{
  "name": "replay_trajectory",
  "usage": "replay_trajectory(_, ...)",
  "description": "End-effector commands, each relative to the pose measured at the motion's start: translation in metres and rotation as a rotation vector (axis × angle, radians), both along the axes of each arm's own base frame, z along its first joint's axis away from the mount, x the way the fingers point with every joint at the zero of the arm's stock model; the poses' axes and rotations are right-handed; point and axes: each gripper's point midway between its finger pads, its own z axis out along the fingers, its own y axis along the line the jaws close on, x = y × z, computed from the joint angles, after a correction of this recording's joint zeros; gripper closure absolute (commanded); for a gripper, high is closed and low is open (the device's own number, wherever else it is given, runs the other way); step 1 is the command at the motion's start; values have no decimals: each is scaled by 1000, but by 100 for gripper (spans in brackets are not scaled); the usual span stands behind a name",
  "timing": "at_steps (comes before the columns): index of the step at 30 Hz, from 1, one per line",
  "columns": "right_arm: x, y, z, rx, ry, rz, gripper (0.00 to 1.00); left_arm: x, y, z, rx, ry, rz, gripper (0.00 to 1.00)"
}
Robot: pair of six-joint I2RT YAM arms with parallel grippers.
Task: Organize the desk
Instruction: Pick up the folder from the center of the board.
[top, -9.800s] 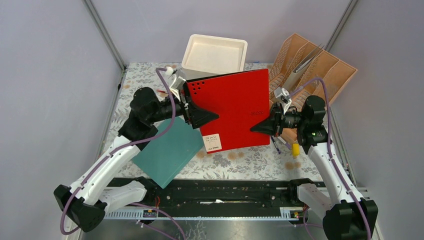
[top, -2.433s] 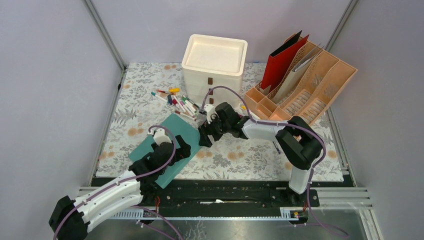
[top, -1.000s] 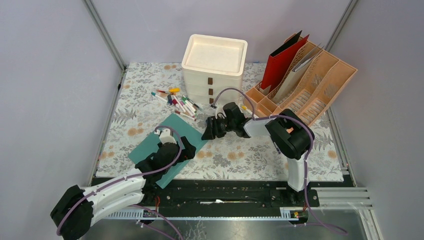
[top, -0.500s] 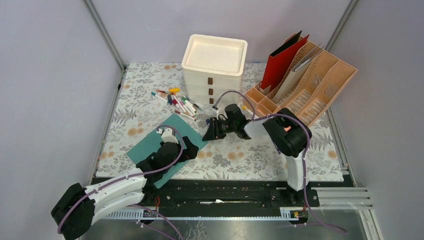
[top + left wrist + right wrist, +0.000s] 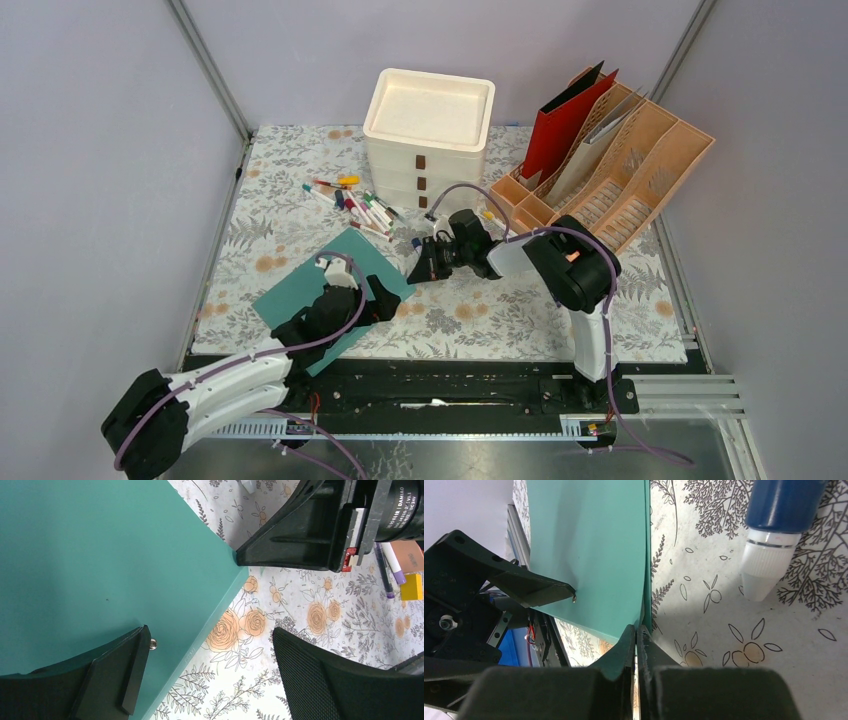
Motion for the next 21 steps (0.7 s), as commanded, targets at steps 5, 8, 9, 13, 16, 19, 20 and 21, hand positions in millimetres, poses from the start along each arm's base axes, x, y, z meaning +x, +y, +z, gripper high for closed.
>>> replay_trajectory(5, 8, -4, 2, 10, -5, -19, 100, -5, -5, 12, -35, -21, -43, 1)
replay_trajectory(8, 11, -10, 9, 25, -19, -21, 100, -5, -4, 26, -51, -54, -52, 1)
replay_trajectory(9, 10, -11, 10, 25, -23, -22, 100, -5, -4, 30, -56, -65, -54, 1)
replay_trajectory(13, 9, -19, 17, 21, -39, -25, 100, -7, -3, 49, -57, -106, -74, 1)
replay_trajectory(16, 9, -28, 22, 13, -44, -33, 100, -10, -8, 59, -53, -124, -129, 1)
replay_trajectory(19, 9, -37, 32, 16, -53, -33, 100, -13, -19, 67, -53, -131, -198, 1)
replay_trajectory(20, 9, -40, 35, 15, -48, -28, 100, -14, -24, 72, -57, -138, -223, 1)
replay_trajectory(21, 7, -42, 37, 13, -45, -20, 100, -14, -28, 76, -52, -146, -246, 1)
